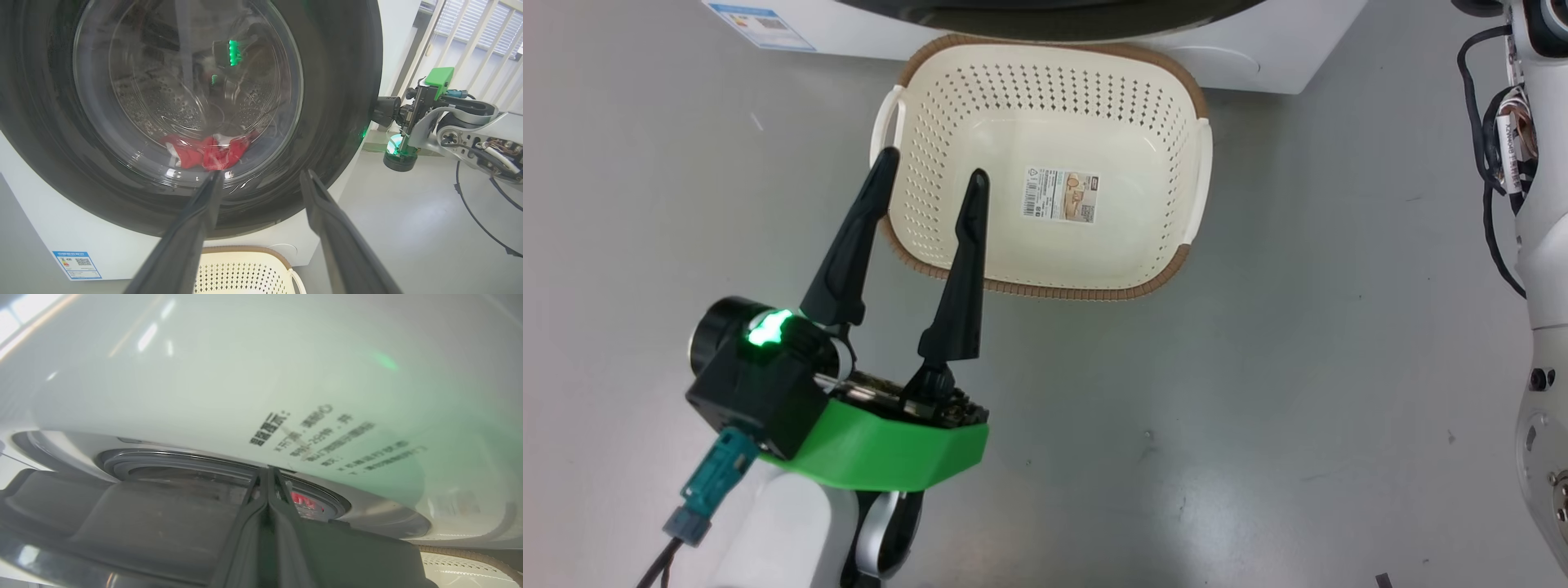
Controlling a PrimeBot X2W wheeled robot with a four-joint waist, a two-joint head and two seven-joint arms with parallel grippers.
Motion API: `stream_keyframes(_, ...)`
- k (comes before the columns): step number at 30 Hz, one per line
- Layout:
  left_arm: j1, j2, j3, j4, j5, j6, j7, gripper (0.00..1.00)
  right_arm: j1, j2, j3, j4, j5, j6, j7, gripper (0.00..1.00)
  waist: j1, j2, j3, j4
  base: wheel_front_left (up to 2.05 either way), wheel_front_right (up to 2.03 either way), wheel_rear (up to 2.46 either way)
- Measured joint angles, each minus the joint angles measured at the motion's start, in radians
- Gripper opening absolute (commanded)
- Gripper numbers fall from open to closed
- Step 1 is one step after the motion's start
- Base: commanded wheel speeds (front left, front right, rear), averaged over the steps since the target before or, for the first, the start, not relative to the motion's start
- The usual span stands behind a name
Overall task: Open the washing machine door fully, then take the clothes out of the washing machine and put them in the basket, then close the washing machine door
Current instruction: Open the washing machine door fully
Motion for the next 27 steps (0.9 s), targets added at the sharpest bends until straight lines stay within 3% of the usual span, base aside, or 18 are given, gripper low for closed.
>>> stream_keyframes(27, 0.000, 0.019, -0.001, 0.000, -0.008, 0.010, 0.000, 1.00, 0.049, -0.004, 0.043, -0.015, 0.080, -0.007, 0.096, 0.00, 0.0000, 0.0000, -0.049, -0.022, 0.00, 0.00, 0.00)
